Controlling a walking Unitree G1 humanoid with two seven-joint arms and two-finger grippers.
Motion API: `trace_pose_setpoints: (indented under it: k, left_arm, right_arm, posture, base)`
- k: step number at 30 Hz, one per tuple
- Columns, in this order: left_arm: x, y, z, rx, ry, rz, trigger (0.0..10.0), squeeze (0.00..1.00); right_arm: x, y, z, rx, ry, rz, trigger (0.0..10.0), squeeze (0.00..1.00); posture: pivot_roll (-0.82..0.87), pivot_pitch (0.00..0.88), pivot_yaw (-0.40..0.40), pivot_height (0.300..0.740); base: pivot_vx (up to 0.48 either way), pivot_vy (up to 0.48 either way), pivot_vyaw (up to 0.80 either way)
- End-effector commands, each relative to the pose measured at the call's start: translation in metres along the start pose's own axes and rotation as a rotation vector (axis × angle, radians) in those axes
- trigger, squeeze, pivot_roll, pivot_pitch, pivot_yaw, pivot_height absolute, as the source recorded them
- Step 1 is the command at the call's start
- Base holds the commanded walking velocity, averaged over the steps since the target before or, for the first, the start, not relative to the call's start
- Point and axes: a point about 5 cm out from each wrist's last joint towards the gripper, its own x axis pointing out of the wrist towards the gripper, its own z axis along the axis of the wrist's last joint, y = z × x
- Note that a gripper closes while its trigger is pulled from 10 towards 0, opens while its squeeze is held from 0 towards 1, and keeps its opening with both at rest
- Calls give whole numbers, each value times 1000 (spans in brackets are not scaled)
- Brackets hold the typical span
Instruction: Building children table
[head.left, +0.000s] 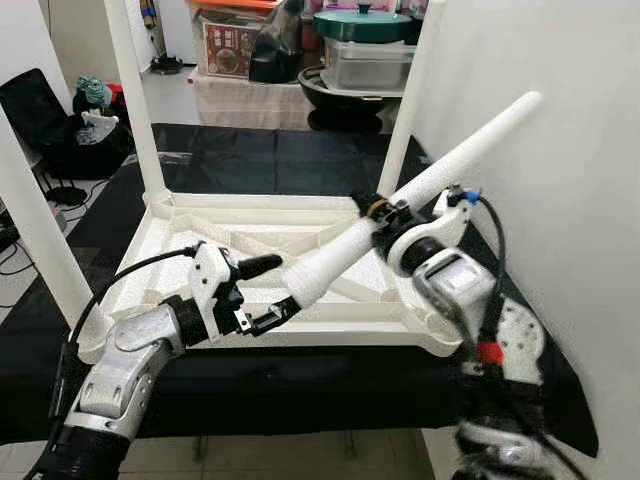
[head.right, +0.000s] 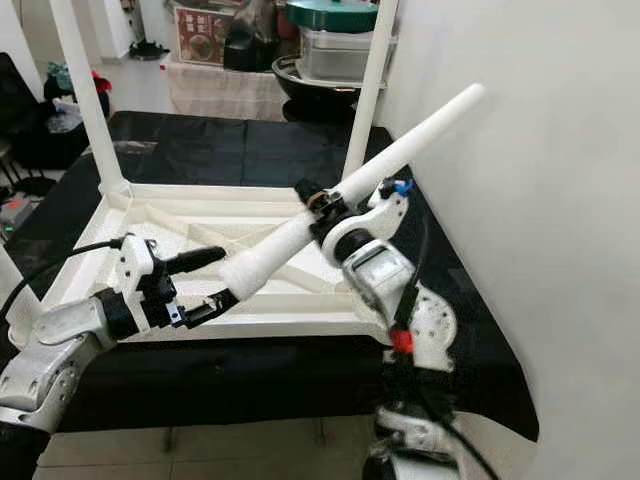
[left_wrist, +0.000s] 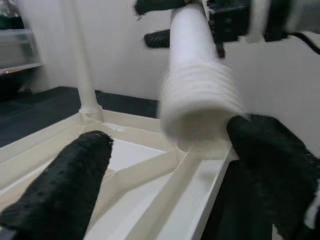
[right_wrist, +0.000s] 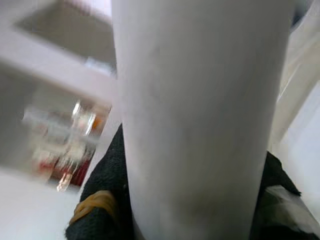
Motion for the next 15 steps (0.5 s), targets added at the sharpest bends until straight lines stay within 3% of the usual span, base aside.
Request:
trace_pose_setpoints:
  k: [1,6,7,9,10,15]
  left_arm:
    - [-2,2,2,-9,-16,46,10000,1000]
    - [-5,4,2,-10,-16,72,10000,1000]
    - [-8,2,1,-18,-11,91,10000,1000]
    - [-8,2,1,-18,-11,91,10000,1000]
    - [-8,1,-1,-27,-7,108,10000,1000]
    - [-7,1,-3,-34,3,137,10000,1000]
  right_arm:
    - [-2,-11,28,13,-113,-36,0,0]
    - [-5,-20,51,-12,-185,-71,0,0]
    - [-16,-28,77,-148,-276,-101,0,0]
    - [-16,-28,77,-148,-276,-101,0,0]
    - [-23,-28,86,-270,-304,-97,0,0]
    - [-26,-28,80,-390,-285,-89,0,0]
  posture:
    - [72,0,-89,740]
    - [73,0,-88,740]
    - [75,0,-89,740]
    - [75,0,-89,740]
    - [68,0,-83,740]
    - [63,0,-79,740]
  base:
    - [0,0,0]
    - [0,0,0]
    - [0,0,0]
    - [0,0,0]
    - [0,0,0]
    - [0,0,0]
